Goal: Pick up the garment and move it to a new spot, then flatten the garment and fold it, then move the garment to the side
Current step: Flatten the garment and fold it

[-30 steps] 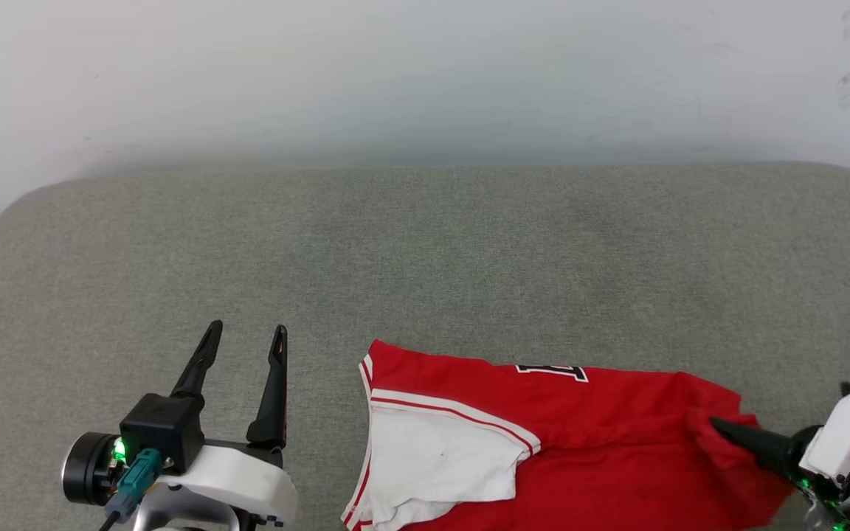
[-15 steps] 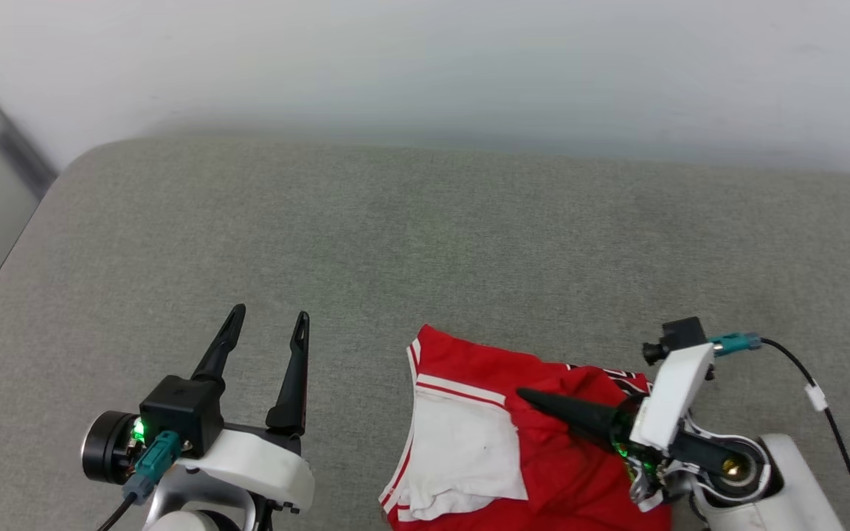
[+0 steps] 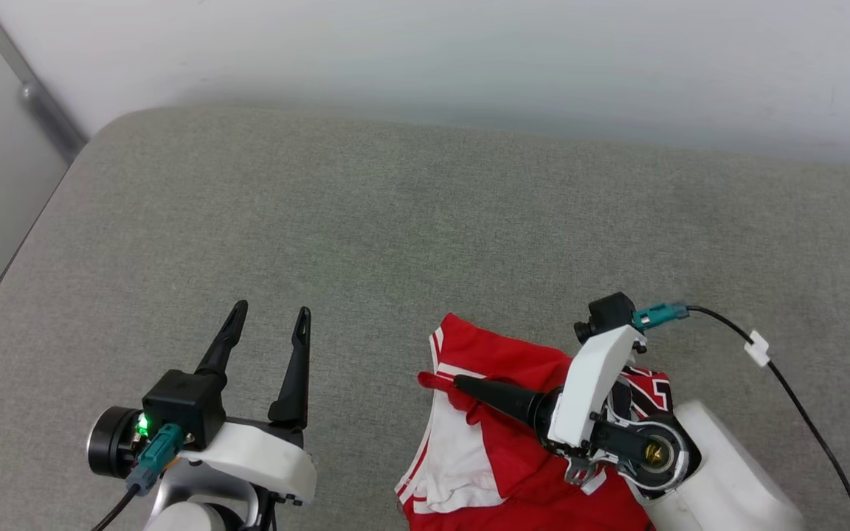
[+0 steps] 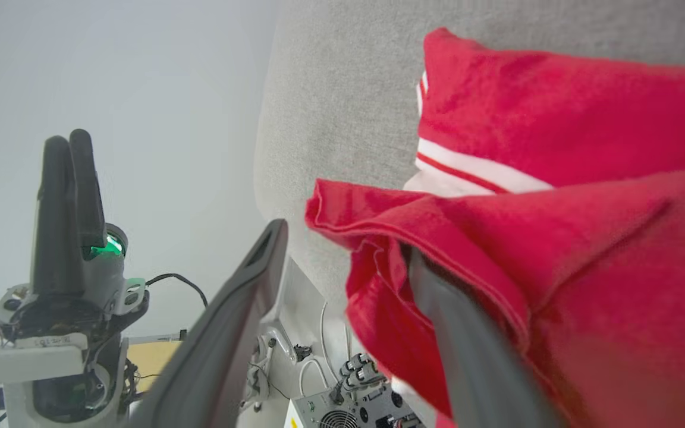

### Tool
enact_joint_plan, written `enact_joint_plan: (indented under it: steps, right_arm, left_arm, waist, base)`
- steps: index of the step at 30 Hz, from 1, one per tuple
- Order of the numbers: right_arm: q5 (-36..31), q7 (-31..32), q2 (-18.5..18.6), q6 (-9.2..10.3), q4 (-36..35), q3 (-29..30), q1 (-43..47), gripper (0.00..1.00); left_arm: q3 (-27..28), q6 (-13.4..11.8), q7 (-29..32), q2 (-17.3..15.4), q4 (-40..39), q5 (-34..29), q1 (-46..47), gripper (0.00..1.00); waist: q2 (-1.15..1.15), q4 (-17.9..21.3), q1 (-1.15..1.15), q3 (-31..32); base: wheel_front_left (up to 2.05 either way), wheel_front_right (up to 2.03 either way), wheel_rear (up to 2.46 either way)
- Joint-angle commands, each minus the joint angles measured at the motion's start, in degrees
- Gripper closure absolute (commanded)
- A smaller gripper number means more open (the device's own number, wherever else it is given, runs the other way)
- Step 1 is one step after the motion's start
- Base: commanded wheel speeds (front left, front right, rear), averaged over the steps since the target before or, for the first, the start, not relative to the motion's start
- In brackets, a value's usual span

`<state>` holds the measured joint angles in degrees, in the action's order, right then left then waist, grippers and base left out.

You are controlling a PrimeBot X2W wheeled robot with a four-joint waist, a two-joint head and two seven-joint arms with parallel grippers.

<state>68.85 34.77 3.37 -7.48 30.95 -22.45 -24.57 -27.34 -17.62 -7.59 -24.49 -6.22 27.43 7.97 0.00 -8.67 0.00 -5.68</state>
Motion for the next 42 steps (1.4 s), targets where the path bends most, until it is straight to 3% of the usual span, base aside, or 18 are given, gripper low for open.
enact_joint_plan:
  steps: [1, 6, 13, 17, 21, 25, 29, 39, 42]
  right_arm:
    - [-1.4, -0.7, 1.2, -0.01, -1.1, -1.6, -1.5, 0.00]
    - [-6.1, -3.9, 4.8, -0.01, -6.1, -6.3, -2.7, 0.00]
    - [-21.0, -10.6, 13.7, -0.01, -10.5, -10.8, -2.3, 0.00]
    - [-29.3, -16.3, 17.3, -0.01, -12.3, -6.2, 0.0, 0.00]
    - [-38.1, -23.3, 18.5, 0.00, -14.7, 3.1, 4.3, 0.00]
    - [-45.3, -30.0, 16.1, -0.01, -19.0, 14.6, 10.2, 0.00]
    - [-49.5, -33.7, 12.1, -0.01, -25.9, 21.7, 16.2, 0.00]
    - [-54.2, -32.3, 4.3, 0.00, -37.8, 24.0, 30.0, 0.00]
    - [-54.8, -31.8, 4.0, 0.00, -38.8, 24.3, 31.3, 0.00]
  left_arm:
    - [0.1, 0.2, -0.3, 0.1, 0.3, 0.2, 0.4, 0.00]
    - [0.2, -0.1, -0.5, 0.0, 0.9, 0.5, -0.4, 0.00]
    - [0.5, -0.8, -0.4, -0.4, 1.1, 1.0, -1.9, 0.00]
    - [0.6, -1.1, -0.5, -0.6, 1.1, 1.2, -2.5, 0.00]
    - [0.9, -1.6, -1.0, -0.8, 1.6, 1.4, -3.3, 0.00]
    - [1.2, -1.7, -1.8, -1.0, 2.4, 1.6, -4.2, 0.00]
    - [1.4, -2.0, -2.6, -1.3, 3.0, 1.4, -4.7, 0.00]
    - [1.0, -2.9, -3.8, -1.2, 4.4, 1.3, -7.6, 0.00]
    - [0.8, -2.9, -3.9, -1.1, 4.6, 1.4, -7.8, 0.00]
  waist:
    - [0.00, 0.4, 0.00, 0.3]
    - [0.00, 1.8, 0.00, 1.6]
    - [0.00, 4.4, 0.00, 3.2]
    - [0.00, 5.7, 0.00, 3.9]
    - [0.00, 7.1, 0.00, 4.8]
    - [0.00, 8.2, 0.00, 5.7]
    - [0.00, 8.7, 0.00, 6.4]
    - [0.00, 9.3, 0.00, 8.0]
    - [0.00, 9.5, 0.00, 8.2]
  base:
    - [0.00, 0.00, 0.00]
    - [0.00, 0.00, 0.00]
    - [0.00, 0.00, 0.00]
    - [0.00, 0.00, 0.00]
    - [0.00, 0.00, 0.00]
    - [0.00, 0.00, 0.00]
    - [0.00, 0.00, 0.00]
    - [0.00, 0.00, 0.00]
    - [0.00, 0.00, 0.00]
